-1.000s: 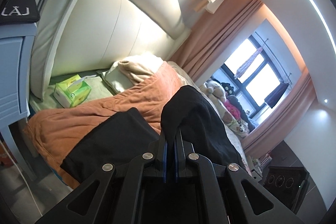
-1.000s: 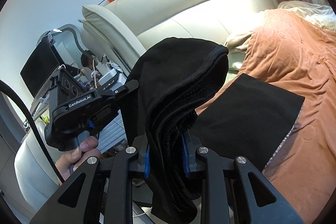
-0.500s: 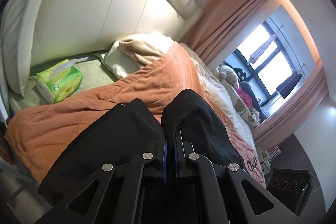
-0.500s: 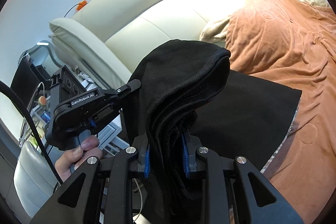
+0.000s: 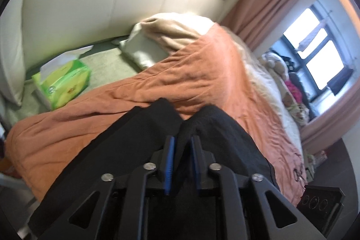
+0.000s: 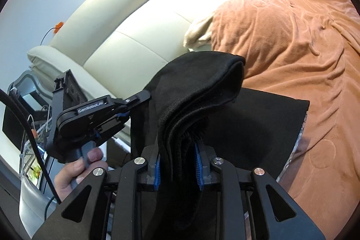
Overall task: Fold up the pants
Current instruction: 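Carry the held black shorts with both tools toward the bed's headboard corner, then lower the black shorts onto the duvet and open both tools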
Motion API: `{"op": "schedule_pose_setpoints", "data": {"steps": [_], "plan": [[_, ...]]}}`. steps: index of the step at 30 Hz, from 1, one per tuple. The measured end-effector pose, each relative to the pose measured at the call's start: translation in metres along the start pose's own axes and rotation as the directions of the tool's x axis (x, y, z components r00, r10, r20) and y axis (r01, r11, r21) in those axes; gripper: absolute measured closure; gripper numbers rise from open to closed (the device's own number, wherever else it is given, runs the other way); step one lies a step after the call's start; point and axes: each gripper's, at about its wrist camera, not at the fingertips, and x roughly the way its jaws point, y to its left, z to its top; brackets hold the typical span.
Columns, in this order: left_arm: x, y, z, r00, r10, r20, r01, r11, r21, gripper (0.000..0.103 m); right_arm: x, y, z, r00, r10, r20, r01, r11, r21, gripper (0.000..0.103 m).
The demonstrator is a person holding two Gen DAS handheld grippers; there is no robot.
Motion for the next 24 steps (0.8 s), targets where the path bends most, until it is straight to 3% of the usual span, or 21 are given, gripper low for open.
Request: {"op": "schedule_pose_setpoints", "data": {"steps": [2,6,14,16,17,19,21,24], "plan": [[-0.010,0.006,-0.009,1.000,-0.011,0.019,0.011,1.000,-0.001,0.056,0.008,-0.015,0.000,0.999,-0.017,-0.046,0.019,0.999,0.045,0.067],[-0.025,0.014,-0.028,0.999,0.034,0.015,-0.035,0.999,0.023,0.051,0.011,-0.040,-0.002,0.997,0.008,-0.074,0.003,0.989,0.151,0.045],[-0.046,0.015,-0.064,1.000,0.010,0.005,-0.010,1.000,0.002,0.051,0.022,-0.043,0.012,0.993,0.052,-0.109,-0.035,0.988,0.150,0.046],[-0.049,0.013,-0.069,1.000,0.005,0.002,-0.005,1.000,-0.001,0.051,0.027,-0.050,0.018,0.986,0.090,-0.138,-0.065,0.982,0.179,0.064],[-0.051,0.013,-0.072,1.000,0.000,0.003,0.000,1.000,0.002,0.051,0.027,-0.051,0.021,0.989,0.064,-0.136,-0.042,0.986,0.161,0.064],[-0.056,0.012,-0.076,1.000,0.004,0.005,-0.004,1.000,0.006,0.051,0.021,-0.043,0.029,0.992,-0.072,-0.108,0.080,0.994,0.068,0.064],[-0.057,0.013,-0.078,1.000,0.006,0.003,-0.006,1.000,0.005,0.051,0.014,-0.034,0.032,0.976,-0.203,-0.083,0.204,0.979,0.002,0.064],[-0.060,0.014,-0.078,1.000,0.012,0.005,-0.012,1.000,0.007,0.051,-0.006,-0.025,0.032,0.955,-0.296,-0.028,0.296,0.955,-0.012,0.064]]}}
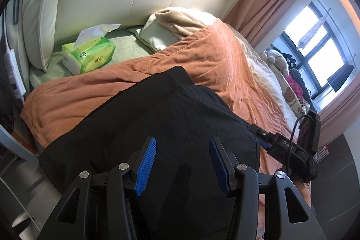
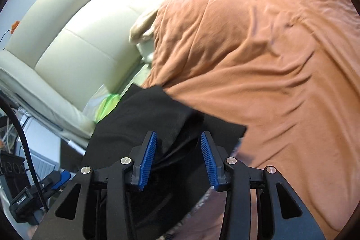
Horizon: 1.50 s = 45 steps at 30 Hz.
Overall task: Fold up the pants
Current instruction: 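Lower the black shorts onto the duvet and open both tools, then withdraw both open tools up and away from the placed shorts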
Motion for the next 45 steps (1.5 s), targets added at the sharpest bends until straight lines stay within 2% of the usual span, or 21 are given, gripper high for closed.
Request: {"op": "schedule_pose_setpoints", "data": {"steps": [4,8,15,18,23,25,33,42,44,45], "plan": [[-0.005,-0.009,0.001,1.000,-0.010,0.016,0.010,1.000,0.015,0.051,-0.024,0.010,-0.002,0.998,-0.005,0.057,0.005,1.000,0.006,0.064],[-0.007,-0.023,0.000,0.999,-0.011,0.034,0.009,0.999,0.046,0.051,-0.048,0.041,-0.009,0.993,0.066,0.102,-0.056,0.993,-0.106,0.064],[-0.006,-0.035,-0.010,0.998,-0.050,0.026,0.048,0.997,0.060,0.051,-0.058,0.074,-0.025,0.980,0.190,0.051,-0.172,0.952,-0.254,0.064],[0.001,-0.035,-0.013,1.000,-0.026,0.015,0.025,0.998,0.058,0.051,-0.042,0.076,-0.028,0.974,0.227,-0.004,-0.218,0.933,-0.285,0.064],[0.012,-0.029,-0.027,1.000,-0.001,-0.015,0.001,0.999,0.039,0.051,-0.004,0.064,-0.032,0.980,0.174,-0.094,-0.195,0.929,-0.313,0.064],[0.015,-0.025,-0.036,0.999,-0.007,-0.031,0.008,1.000,0.026,0.051,0.000,0.057,-0.037,0.981,0.158,-0.115,-0.187,0.929,-0.319,0.064],[0.006,-0.030,-0.061,0.999,0.003,-0.048,-0.002,1.000,0.018,0.051,-0.017,0.065,-0.041,0.984,0.110,-0.140,-0.154,0.919,-0.362,0.064],[-0.024,-0.055,-0.074,0.999,0.020,-0.034,-0.018,0.999,0.041,0.051,-0.070,0.057,-0.044,0.991,0.070,-0.118,-0.109,0.924,-0.368,0.063],[-0.033,-0.064,-0.077,0.999,0.035,-0.024,-0.033,0.998,0.061,0.050,-0.086,0.057,-0.047,0.995,0.051,-0.089,-0.082,0.917,-0.391,0.051],[-0.036,-0.068,-0.078,0.999,0.041,-0.018,-0.040,0.997,0.069,0.049,-0.092,0.057,-0.049,0.996,0.047,-0.075,-0.073,0.914,-0.399,0.041]]}}
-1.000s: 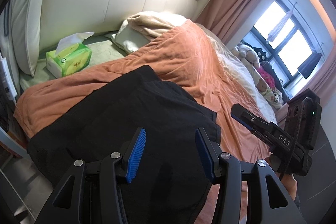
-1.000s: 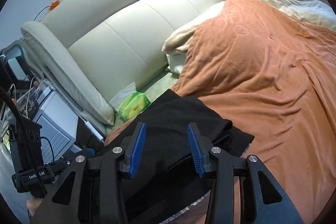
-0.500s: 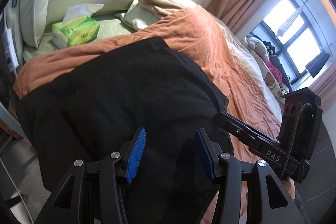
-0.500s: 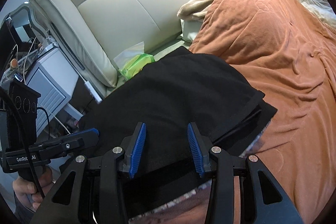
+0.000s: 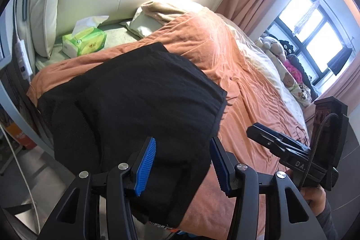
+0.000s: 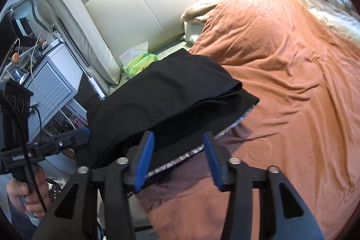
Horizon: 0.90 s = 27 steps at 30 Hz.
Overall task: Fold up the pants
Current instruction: 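Withdraw both open tools up and away from the placed shorts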
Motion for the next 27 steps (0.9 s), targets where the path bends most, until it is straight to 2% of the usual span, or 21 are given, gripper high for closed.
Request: {"op": "schedule_pose_setpoints", "data": {"steps": [3,5,8,10,13,17,27], "plan": [[-0.011,-0.012,-0.004,1.000,0.004,0.022,-0.005,1.000,0.013,0.038,-0.023,0.003,-0.007,0.999,-0.031,0.038,0.031,0.999,-0.008,0.023],[-0.018,-0.018,-0.009,0.999,0.008,0.038,-0.009,1.000,0.019,0.024,-0.036,0.004,-0.013,0.997,-0.059,0.048,0.060,0.998,-0.012,0.022],[-0.027,-0.032,-0.016,0.997,0.041,0.065,-0.044,0.998,0.037,0.012,-0.055,0.004,-0.023,0.994,-0.096,0.049,0.097,0.995,-0.004,0.018],[-0.033,-0.045,-0.022,0.996,0.051,0.074,-0.055,0.997,0.054,0.012,-0.070,0.002,-0.029,0.992,-0.114,0.060,0.114,0.993,0.010,0.013],[-0.042,-0.061,-0.031,0.995,0.056,0.085,-0.063,0.995,0.076,0.009,-0.098,0.001,-0.040,0.988,-0.124,0.088,0.122,0.992,0.023,0.013],[-0.055,-0.088,-0.044,0.990,0.058,0.129,-0.074,0.990,0.120,0.001,-0.135,-0.003,-0.056,0.985,-0.136,0.111,0.133,0.991,0.028,0.013],[-0.076,-0.148,-0.071,0.987,0.025,0.157,-0.056,0.978,0.199,0.001,-0.231,-0.015,-0.095,0.964,-0.195,0.182,0.187,0.980,0.063,0.012]]}}
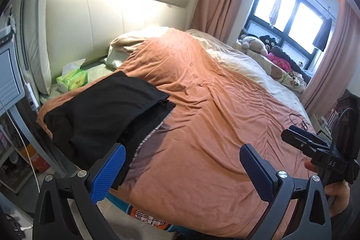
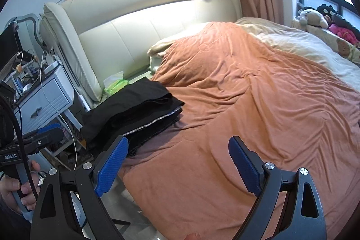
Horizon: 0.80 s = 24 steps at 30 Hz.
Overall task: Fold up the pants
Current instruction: 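Withdraw both open tools up and away from the placed shorts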
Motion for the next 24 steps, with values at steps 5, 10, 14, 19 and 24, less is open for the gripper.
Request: {"op": "schedule_pose_setpoints", "data": {"steps": [5,10,14,19,24], "plan": [[-0.015,-0.027,-0.008,0.999,-0.031,0.023,0.030,0.999,0.037,0.001,-0.044,-0.008,-0.014,1.000,-0.013,0.027,0.013,1.000,0.022,0.012],[-0.034,-0.051,-0.020,0.998,-0.042,0.051,0.038,0.996,0.078,0.001,-0.088,-0.009,-0.031,0.996,-0.057,0.072,0.055,0.998,0.027,0.000],[-0.050,-0.066,-0.032,0.996,-0.059,0.071,0.051,0.993,0.105,0.001,-0.116,0.000,-0.047,0.991,-0.084,0.101,0.084,0.996,0.008,0.000],[-0.067,-0.081,-0.046,0.994,-0.077,0.082,0.065,0.989,0.135,0.001,-0.140,0.009,-0.070,0.986,-0.126,0.112,0.127,0.992,-0.002,0.000],[-0.084,-0.099,-0.067,0.992,-0.092,0.090,0.075,0.980,0.183,0.001,-0.169,0.017,-0.092,0.980,-0.143,0.137,0.142,0.990,0.010,0.000]]}}
